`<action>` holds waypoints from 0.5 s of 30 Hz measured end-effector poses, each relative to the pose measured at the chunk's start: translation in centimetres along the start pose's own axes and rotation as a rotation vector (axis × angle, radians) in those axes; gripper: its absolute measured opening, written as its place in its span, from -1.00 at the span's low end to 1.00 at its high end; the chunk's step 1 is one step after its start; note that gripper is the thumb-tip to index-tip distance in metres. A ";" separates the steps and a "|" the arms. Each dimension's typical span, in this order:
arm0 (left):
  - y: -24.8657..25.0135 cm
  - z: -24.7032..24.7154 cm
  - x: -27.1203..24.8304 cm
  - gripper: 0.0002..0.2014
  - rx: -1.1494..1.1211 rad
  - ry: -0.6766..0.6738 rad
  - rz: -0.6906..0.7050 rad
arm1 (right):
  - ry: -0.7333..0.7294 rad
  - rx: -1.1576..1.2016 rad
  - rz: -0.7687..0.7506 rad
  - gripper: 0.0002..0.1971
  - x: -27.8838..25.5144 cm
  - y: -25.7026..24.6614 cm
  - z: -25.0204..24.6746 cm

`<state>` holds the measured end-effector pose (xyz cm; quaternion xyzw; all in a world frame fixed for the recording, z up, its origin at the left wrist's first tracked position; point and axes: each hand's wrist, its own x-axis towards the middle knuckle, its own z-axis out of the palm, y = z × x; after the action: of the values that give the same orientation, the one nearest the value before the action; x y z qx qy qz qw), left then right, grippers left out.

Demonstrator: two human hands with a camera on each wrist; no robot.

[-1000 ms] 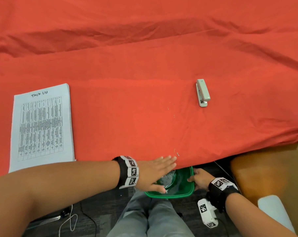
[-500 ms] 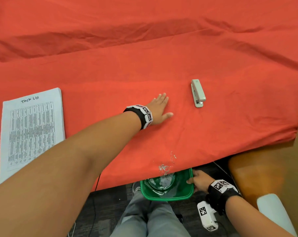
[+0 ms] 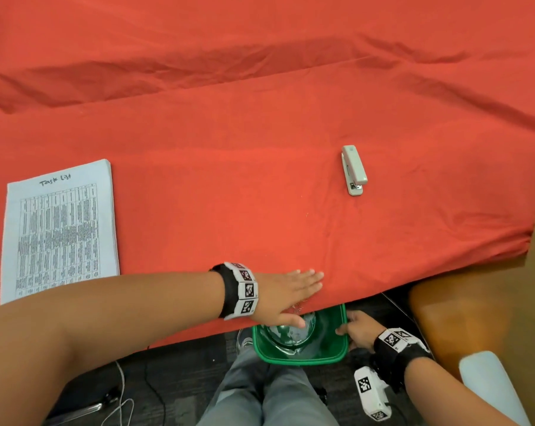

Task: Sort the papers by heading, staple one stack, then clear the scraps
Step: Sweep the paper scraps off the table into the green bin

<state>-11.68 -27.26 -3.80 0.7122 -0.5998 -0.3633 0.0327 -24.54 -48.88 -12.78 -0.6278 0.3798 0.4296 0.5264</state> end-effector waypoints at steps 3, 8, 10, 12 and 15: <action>0.0 -1.2 0.2 -0.22 0.006 0.082 -0.038 | 0.000 -0.013 -0.008 -0.76 0.1 -0.1 0.1; -5.1 -6.7 2.5 -0.25 -0.049 0.272 -0.394 | 0.007 0.002 -0.017 -0.75 0.2 0.0 0.4; -7.0 -7.8 3.1 -0.24 -0.063 0.270 -0.514 | 0.000 0.006 -0.018 -0.74 0.1 0.2 0.5; -7.7 -7.8 3.3 -0.24 -0.071 0.258 -0.549 | -0.004 0.005 -0.018 -0.75 0.0 0.2 0.5; -6.6 -6.5 3.0 -0.25 -0.057 0.237 -0.425 | -0.003 0.012 -0.018 -0.75 -0.2 0.5 0.4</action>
<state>-2.57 -30.60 -3.69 0.8588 -0.4179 -0.2927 0.0458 -25.10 -48.55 -12.78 -0.6271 0.3760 0.4236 0.5347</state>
